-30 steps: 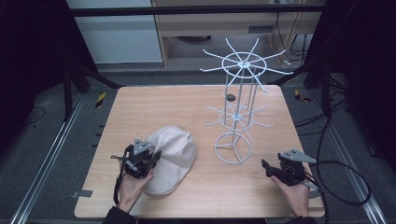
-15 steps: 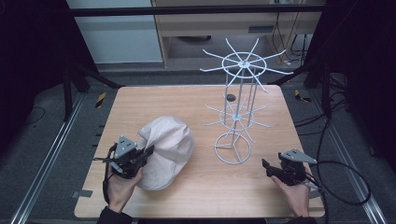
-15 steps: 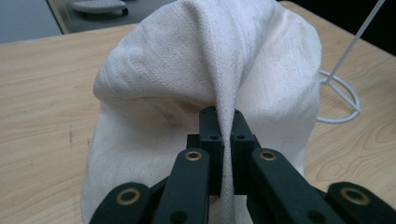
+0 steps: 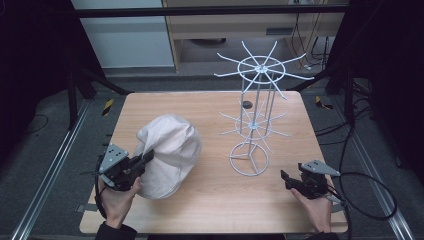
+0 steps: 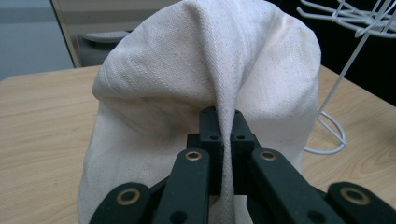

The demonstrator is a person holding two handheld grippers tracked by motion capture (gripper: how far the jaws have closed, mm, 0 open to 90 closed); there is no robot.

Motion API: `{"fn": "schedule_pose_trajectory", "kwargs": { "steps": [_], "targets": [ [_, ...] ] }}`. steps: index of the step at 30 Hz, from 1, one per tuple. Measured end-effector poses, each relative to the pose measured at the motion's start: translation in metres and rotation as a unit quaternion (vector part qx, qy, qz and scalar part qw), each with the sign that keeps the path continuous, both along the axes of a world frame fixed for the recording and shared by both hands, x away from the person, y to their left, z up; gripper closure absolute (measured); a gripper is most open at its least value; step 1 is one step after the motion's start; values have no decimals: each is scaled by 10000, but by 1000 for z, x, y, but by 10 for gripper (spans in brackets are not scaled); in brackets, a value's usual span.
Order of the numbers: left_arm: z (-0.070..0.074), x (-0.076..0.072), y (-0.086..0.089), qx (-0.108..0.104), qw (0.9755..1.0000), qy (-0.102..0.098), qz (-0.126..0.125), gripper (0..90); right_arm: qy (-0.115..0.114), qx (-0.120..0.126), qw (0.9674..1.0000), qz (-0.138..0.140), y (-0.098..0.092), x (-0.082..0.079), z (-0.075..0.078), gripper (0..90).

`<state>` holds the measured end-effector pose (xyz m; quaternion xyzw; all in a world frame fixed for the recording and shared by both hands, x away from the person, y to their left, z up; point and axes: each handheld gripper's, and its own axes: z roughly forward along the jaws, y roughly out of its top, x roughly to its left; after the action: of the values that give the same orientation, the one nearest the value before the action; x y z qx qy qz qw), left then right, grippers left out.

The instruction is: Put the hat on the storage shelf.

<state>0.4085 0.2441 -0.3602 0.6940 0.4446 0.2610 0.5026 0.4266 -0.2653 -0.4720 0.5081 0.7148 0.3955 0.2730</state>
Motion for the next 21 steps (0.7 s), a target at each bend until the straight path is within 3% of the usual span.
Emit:
{"fn": "schedule_pose_trajectory", "kwargs": {
  "steps": [13,21],
  "targets": [
    [25,-17,17,-437,9978,-497,37,877,-42,-28,10000,-6,0,0,0,282],
    [44,-27,25,-658,9942,-846,-5,877,-67,-25,10000,-10,1,0,0,280]
  ]
}}
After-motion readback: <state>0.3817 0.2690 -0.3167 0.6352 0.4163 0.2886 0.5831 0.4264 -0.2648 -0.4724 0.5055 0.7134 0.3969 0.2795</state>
